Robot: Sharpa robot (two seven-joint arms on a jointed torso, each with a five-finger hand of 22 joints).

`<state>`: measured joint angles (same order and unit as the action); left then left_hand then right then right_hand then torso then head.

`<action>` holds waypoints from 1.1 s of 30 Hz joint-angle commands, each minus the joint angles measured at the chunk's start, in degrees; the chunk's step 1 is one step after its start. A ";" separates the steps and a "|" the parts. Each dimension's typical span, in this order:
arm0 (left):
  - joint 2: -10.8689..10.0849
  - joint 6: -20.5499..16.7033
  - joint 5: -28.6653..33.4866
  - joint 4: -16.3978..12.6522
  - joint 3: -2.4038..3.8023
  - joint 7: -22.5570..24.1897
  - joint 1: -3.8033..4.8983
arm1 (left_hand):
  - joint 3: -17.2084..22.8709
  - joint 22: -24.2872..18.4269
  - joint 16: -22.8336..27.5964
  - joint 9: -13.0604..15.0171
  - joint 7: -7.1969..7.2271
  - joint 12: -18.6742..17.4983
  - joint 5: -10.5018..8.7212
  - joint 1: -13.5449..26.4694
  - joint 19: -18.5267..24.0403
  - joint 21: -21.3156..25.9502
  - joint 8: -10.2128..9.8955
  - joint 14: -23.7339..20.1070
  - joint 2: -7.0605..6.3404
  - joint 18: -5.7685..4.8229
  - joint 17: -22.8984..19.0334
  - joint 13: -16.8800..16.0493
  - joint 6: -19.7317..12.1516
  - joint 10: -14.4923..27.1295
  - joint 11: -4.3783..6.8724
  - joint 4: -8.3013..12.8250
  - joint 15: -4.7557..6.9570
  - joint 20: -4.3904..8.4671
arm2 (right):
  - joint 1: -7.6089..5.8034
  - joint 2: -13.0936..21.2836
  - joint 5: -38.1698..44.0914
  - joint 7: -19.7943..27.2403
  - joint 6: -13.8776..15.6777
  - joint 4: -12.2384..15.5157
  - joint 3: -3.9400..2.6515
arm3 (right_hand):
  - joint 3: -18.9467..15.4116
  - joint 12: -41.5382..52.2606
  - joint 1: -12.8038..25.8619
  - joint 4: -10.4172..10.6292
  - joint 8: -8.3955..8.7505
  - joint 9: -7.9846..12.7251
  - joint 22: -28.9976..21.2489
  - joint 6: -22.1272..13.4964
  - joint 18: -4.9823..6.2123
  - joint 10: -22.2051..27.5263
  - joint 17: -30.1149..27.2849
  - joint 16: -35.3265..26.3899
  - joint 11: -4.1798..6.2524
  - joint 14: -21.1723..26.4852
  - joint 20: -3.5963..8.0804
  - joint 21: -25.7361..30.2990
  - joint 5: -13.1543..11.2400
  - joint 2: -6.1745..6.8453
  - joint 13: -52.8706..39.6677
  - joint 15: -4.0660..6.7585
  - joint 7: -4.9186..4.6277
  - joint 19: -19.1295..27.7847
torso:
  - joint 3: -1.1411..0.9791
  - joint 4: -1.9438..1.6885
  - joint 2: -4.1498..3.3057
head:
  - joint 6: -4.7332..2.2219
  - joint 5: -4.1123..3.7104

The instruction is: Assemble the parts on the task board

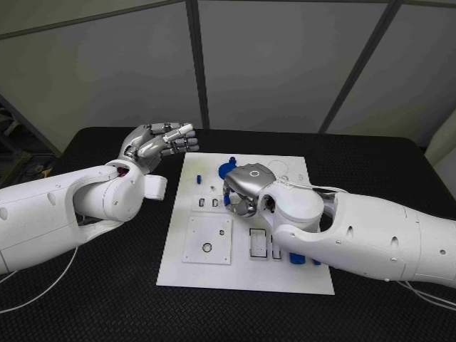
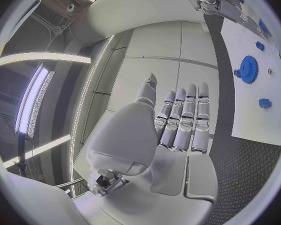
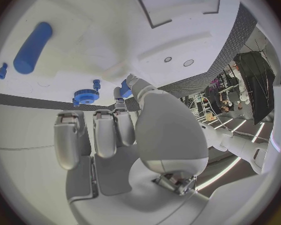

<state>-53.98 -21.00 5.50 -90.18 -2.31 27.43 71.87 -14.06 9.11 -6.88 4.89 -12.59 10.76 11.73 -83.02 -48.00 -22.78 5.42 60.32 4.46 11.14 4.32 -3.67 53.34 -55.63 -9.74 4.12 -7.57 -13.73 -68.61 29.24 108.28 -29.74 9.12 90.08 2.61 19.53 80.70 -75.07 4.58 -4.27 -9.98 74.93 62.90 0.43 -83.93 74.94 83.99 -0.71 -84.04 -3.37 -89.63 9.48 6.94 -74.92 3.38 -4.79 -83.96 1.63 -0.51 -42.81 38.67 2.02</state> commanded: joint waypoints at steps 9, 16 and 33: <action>0.06 0.60 -0.09 0.01 0.06 0.25 0.10 | -0.01 -0.06 0.18 -0.06 0.03 -0.16 -0.24 -0.16 0.25 -0.19 -0.27 0.21 0.61 -0.83 -0.06 0.04 0.50 -0.10 -0.23 0.25 -0.32 -0.11 | -0.14 -0.28 3.04 -2.41 -3.21 -0.22 -0.03 | 0.09 0.17 0.47 -0.34 -0.29 -0.14 15.07 0.60 -0.43 -2.12 1.41 0.11 0.46 -3.25 0.51 -0.37 0.41 -0.14 -7.98 0.34 -0.05 -6.04 | -0.03 0.02 -0.02 | 0.15 0.14; 0.12 0.59 -0.09 0.05 0.06 0.23 0.10 | -0.01 -0.06 0.18 -0.06 0.03 -0.16 -0.24 -0.16 0.25 -0.19 -0.27 0.21 0.61 -0.83 -0.06 0.04 0.50 -0.10 -0.23 0.25 -0.32 -0.11 | -0.14 -0.34 3.11 -2.87 -4.15 -0.31 -0.03 | 0.05 0.14 0.57 -0.31 -0.28 -0.16 15.07 0.64 -0.43 -2.11 1.34 0.08 0.47 -3.23 0.54 -0.37 0.42 -0.10 -7.95 0.36 -0.03 -6.04 | -0.03 0.07 -0.01 | 0.28 0.17; 0.15 0.58 -0.09 0.01 0.06 0.21 0.10 | -0.01 -0.06 0.18 -0.06 0.03 -0.16 -0.24 -0.16 0.25 -0.19 -0.27 0.21 0.61 -0.83 -0.06 0.04 0.50 -0.10 -0.23 0.25 -0.32 -0.11 | -0.14 -0.96 2.80 -2.74 -4.00 -1.04 -0.02 | -0.05 -0.13 0.88 -0.23 -0.14 -0.21 15.07 0.57 -0.43 -2.01 1.10 -0.05 0.49 -3.17 0.60 -0.37 0.43 0.07 -7.76 0.43 -0.04 -6.04 | -0.04 0.04 -0.03 | 0.46 0.18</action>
<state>-53.86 -20.99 5.50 -90.10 -2.31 27.36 71.87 -14.06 9.12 -6.88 4.89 -12.59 10.76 11.73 -83.02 -48.00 -22.78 5.42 60.32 4.46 11.14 4.32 -3.67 53.34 -55.63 -9.74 4.11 -7.57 -13.73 -68.69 28.33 110.68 -32.33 5.67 89.12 2.57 19.52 80.70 -74.76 4.59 -4.27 -10.16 74.92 63.26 0.43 -83.93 74.92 83.99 -0.71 -84.04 -3.17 -89.63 9.66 7.22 -74.92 3.38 -4.75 -84.17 1.57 -0.46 -42.81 39.11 2.19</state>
